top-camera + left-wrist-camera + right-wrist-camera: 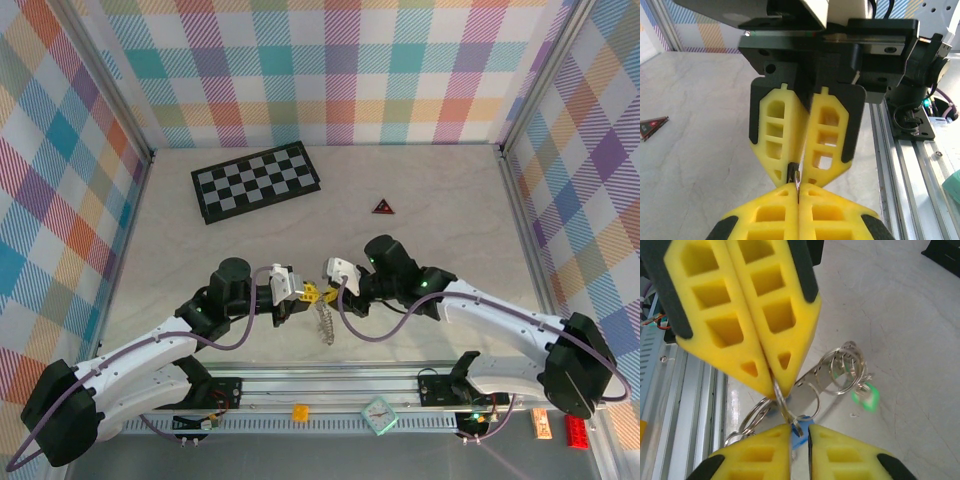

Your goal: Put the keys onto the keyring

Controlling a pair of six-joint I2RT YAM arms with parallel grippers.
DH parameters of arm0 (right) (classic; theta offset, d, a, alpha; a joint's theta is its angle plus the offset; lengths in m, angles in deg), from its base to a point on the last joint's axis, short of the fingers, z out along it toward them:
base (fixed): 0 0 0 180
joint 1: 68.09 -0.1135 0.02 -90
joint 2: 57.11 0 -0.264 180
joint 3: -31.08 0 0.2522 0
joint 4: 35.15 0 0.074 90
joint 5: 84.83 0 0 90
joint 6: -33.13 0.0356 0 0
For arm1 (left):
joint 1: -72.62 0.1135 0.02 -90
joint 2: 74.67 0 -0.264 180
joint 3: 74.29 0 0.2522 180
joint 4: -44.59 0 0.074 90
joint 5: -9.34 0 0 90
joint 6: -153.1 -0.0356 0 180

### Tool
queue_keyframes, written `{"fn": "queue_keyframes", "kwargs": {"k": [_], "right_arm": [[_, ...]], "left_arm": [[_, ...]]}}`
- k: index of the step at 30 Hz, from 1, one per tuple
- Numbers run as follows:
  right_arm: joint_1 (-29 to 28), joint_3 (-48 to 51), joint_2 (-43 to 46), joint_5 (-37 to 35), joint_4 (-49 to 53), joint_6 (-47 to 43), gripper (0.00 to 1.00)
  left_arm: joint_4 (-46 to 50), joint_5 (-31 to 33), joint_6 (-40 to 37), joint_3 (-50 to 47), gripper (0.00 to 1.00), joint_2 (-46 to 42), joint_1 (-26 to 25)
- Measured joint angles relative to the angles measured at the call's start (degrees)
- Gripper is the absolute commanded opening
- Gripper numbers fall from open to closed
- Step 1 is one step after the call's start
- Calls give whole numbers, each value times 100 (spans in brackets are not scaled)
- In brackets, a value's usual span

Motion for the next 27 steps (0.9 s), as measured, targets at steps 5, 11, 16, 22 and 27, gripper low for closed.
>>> {"fn": "queue_keyframes", "kwargs": {"k": [5,11,16,22,27], "right_arm": [[0,227,302,-57,-70,81,30],[0,262,251,-55,-131,120,30],[0,291,146,-52,-339,144,30],[37,476,404,-55,-461,151,31],[184,785,1123,9,-461,138,35]], "left_arm": [[-116,-11,42,-26,0,0,0],[-328,-17,146,-98,0,0,0],[-496,-61,269,-114,0,2,0],[-619,-131,354,-116,0,2,0],[-634,-197,378,-131,0,2,0]]}}
